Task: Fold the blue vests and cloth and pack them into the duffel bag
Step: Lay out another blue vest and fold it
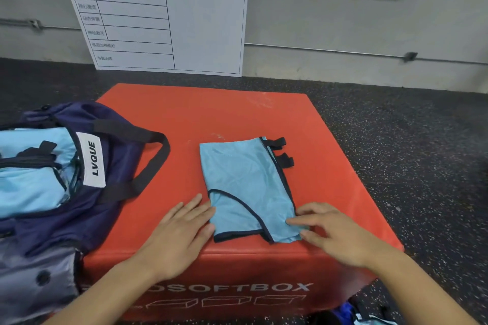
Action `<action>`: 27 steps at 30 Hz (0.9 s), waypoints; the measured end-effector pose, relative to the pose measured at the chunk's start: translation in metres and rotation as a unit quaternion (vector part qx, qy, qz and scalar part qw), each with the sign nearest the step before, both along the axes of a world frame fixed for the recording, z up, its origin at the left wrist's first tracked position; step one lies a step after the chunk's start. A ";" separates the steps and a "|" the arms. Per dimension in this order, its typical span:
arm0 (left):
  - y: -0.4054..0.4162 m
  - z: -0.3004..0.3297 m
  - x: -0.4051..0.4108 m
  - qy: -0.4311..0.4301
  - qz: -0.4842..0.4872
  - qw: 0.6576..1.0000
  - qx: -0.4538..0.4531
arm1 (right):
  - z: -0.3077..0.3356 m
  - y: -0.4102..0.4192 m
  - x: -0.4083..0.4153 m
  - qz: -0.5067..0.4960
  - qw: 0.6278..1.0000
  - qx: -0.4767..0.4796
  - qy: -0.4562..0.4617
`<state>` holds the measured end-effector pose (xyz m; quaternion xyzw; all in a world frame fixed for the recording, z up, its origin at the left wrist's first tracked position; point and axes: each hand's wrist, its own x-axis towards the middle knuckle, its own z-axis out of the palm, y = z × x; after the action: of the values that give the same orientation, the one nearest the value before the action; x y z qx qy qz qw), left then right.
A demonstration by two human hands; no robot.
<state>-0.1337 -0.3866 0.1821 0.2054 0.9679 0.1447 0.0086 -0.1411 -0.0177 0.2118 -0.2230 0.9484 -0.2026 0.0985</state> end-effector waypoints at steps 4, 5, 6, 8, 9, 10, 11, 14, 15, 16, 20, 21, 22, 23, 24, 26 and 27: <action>-0.029 -0.002 -0.004 0.015 0.027 0.999 -0.008 | -0.003 -0.020 0.003 0.042 0.996 -0.044 0.059; -0.036 -0.002 -0.004 0.015 0.033 0.999 -0.016 | -0.003 -0.025 0.004 0.056 0.995 -0.053 0.065; -0.042 -0.003 -0.004 0.012 0.036 0.999 -0.022 | -0.005 -0.031 0.005 0.068 0.994 -0.056 0.068; -0.052 -0.004 -0.003 -0.003 0.030 0.999 -0.033 | -0.011 -0.037 0.009 0.091 0.993 -0.045 0.069; -0.055 -0.003 -0.002 -0.011 0.022 0.999 -0.037 | -0.013 -0.039 0.011 0.101 0.992 -0.032 0.069; -0.057 -0.003 0.001 -0.017 0.013 0.999 -0.040 | -0.015 -0.040 0.012 0.112 0.991 -0.019 0.072; -0.059 -0.003 0.004 -0.018 0.004 0.999 -0.043 | -0.016 -0.040 0.014 0.122 0.989 -0.006 0.077; -0.061 -0.002 0.016 -0.003 -0.030 0.998 -0.048 | -0.018 -0.037 0.018 0.141 0.985 0.010 0.101; -0.062 -0.002 0.021 -0.001 -0.040 0.998 -0.053 | -0.019 -0.035 0.019 0.146 0.983 0.010 0.109; -0.063 -0.002 0.024 -0.002 -0.049 0.997 -0.057 | -0.020 -0.034 0.021 0.149 0.982 0.008 0.114; -0.074 0.002 0.039 0.009 -0.086 0.994 -0.061 | -0.025 -0.032 0.032 0.165 0.978 -0.010 0.124; -0.077 0.002 0.042 0.013 -0.092 0.994 -0.063 | -0.027 -0.031 0.034 0.169 0.977 -0.010 0.128; -0.081 0.002 0.045 0.020 -0.098 0.993 -0.062 | -0.029 -0.031 0.036 0.170 0.977 -0.007 0.129; -0.083 0.003 0.047 0.027 -0.100 0.993 -0.063 | -0.030 -0.030 0.037 0.169 0.977 -0.002 0.129; -0.085 0.003 0.049 0.030 -0.102 0.992 -0.063 | -0.031 -0.030 0.038 0.168 0.977 0.003 0.131; -0.087 0.003 0.050 0.037 -0.106 0.992 -0.062 | -0.033 -0.029 0.038 0.169 0.976 0.014 0.138; -0.088 0.004 0.050 0.042 -0.107 0.992 -0.059 | -0.033 -0.030 0.038 0.169 0.975 0.017 0.141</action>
<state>-0.0836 -0.4743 0.1859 0.3133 0.9465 0.0766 -0.0047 -0.1034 -0.0477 0.1787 -0.4043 0.9048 -0.1333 0.0002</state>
